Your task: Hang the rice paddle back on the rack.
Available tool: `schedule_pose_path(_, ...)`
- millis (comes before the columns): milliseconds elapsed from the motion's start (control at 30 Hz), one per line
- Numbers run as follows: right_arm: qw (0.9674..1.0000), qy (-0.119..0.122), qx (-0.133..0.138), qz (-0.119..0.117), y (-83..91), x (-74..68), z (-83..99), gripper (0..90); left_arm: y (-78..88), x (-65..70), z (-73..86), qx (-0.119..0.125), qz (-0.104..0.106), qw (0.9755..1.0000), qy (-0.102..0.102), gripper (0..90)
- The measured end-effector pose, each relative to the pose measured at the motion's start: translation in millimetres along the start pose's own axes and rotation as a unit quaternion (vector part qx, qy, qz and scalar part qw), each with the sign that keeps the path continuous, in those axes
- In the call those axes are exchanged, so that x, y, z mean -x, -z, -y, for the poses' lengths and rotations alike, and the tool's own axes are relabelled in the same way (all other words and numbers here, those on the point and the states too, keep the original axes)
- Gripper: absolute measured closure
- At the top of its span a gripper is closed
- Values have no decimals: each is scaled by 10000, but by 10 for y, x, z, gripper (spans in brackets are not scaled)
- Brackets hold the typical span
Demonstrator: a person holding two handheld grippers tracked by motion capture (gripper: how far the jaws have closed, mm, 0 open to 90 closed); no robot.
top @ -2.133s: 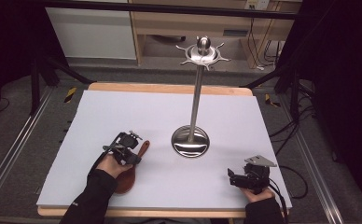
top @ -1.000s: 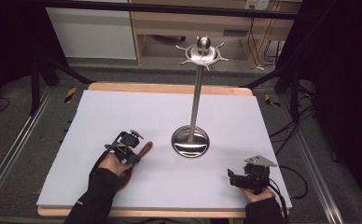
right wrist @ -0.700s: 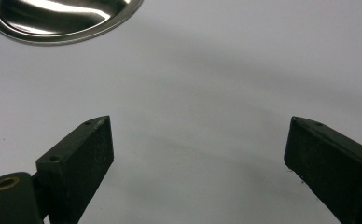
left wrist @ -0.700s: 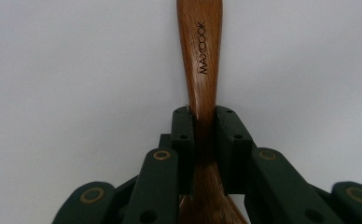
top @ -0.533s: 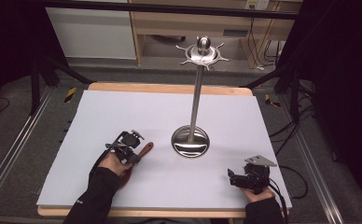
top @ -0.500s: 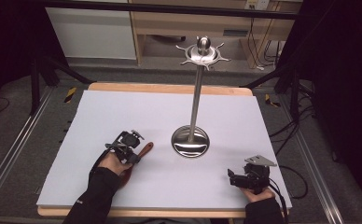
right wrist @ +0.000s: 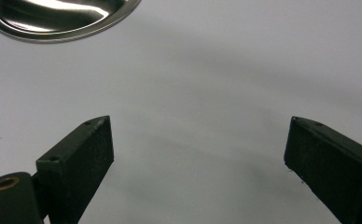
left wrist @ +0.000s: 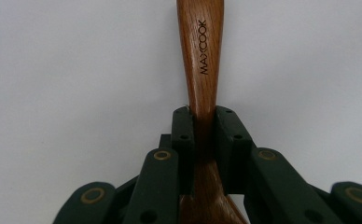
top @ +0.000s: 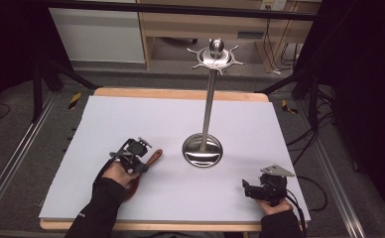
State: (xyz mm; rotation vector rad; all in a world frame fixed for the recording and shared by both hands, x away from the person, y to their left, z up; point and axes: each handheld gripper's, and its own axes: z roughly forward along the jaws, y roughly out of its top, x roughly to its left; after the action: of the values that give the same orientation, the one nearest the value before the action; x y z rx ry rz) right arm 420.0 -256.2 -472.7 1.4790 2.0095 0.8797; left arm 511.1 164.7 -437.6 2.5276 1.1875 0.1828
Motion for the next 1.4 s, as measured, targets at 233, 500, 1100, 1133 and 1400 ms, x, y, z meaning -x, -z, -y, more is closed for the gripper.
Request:
schedule_pose_path(233,10000,-30,-10,-4,4,-1,1,85,68,-5,48,185,5,9998,28,784)
schedule_pose_path(500,10000,-12,8,-7,4,4,2,85,147,43,84,327,34,9995,-40,785)
schedule_pose_path(1100,10000,-24,30,16,15,5,1,85,565,153,207,1193,51,9926,-204,785)
schedule_pose_path(1133,10000,-30,30,16,16,5,1,85,586,169,215,1286,50,9915,-206,784)
schedule_pose_path(1400,10000,-31,26,21,15,4,1,85,749,197,294,2116,-3,9771,-225,784)
